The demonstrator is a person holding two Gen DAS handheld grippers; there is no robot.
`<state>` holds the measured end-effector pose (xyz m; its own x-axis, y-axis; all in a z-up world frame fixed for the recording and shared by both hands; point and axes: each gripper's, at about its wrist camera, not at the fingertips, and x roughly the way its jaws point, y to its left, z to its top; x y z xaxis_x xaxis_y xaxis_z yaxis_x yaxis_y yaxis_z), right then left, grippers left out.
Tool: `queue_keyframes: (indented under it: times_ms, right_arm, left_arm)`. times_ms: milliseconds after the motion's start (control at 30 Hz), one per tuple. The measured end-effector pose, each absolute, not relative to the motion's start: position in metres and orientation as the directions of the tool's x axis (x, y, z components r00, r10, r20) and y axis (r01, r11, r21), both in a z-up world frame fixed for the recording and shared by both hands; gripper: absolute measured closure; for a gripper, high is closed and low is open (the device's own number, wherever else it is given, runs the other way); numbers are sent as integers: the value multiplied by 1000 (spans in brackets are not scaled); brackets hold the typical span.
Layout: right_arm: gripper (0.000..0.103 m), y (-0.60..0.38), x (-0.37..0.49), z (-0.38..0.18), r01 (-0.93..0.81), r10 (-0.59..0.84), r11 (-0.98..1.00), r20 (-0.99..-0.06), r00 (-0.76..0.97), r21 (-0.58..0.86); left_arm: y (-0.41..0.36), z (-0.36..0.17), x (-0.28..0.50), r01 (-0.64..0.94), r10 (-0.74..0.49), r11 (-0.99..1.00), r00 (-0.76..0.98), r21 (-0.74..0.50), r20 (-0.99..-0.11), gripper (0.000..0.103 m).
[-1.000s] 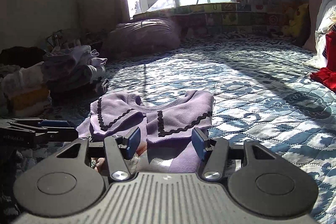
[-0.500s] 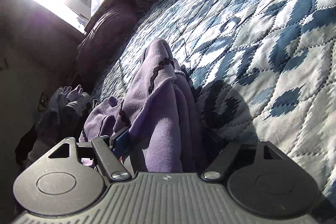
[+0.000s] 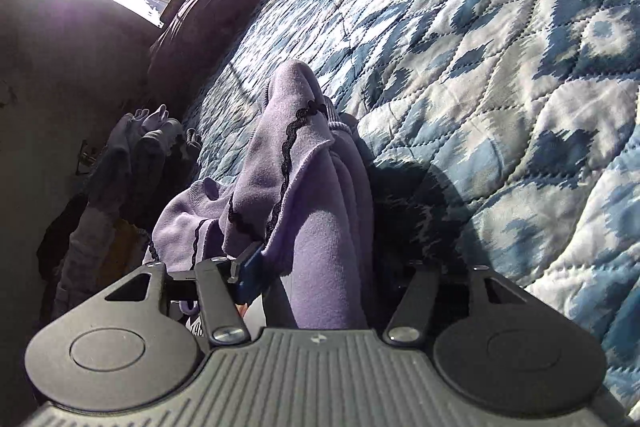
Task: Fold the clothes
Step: 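Lift the folded sweatshirt off the bed with both tools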
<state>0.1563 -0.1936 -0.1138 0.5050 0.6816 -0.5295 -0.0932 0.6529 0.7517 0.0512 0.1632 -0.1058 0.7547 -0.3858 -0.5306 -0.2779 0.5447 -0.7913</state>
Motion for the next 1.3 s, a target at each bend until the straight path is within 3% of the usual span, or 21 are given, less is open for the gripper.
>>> queue_keyframes:
  times_ms: [167, 300, 400, 467, 533, 667, 867, 1067, 1300]
  right_arm:
    - [31, -225, 125, -117, -51, 652, 611, -466, 598, 790]
    - [26, -221, 143, -116, -51, 668, 574, -431, 606, 817]
    - [25, -212, 161, -124, -17, 674, 562, -446, 589, 827]
    - [26, -206, 163, -130, -33, 675, 573, -448, 587, 819]
    - [27, -201, 156, -129, -73, 681, 598, -457, 572, 799]
    - [40, -191, 138, -130, -152, 687, 641, -474, 550, 753]
    - [58, -189, 139, -119, -154, 720, 582, -418, 554, 798]
    - [60, -150, 141, -63, -280, 826, 444, -268, 496, 851]
    - [60, -3, 147, 11, -458, 968, 205, -110, 226, 865]
  left_arm:
    - [185, -101, 5, -291, -329, 506, 805, -812, -494, 27]
    - [196, -84, 29, -266, -311, 484, 838, -834, -448, 23]
    - [193, -87, 54, -296, -300, 471, 832, -831, -466, 22]
    - [184, -95, 64, -329, -285, 517, 804, -790, -521, 27]
    - [165, -106, 66, -320, -304, 565, 776, -760, -553, 40]
    - [139, -112, 51, -284, -294, 602, 790, -746, -538, 46]
    - [152, -112, 42, -289, -328, 494, 812, -820, -483, 64]
    - [192, -49, -4, -227, -257, 431, 897, -873, -360, 66]
    - [282, 26, -105, -203, 18, 386, 977, -900, -212, 66]
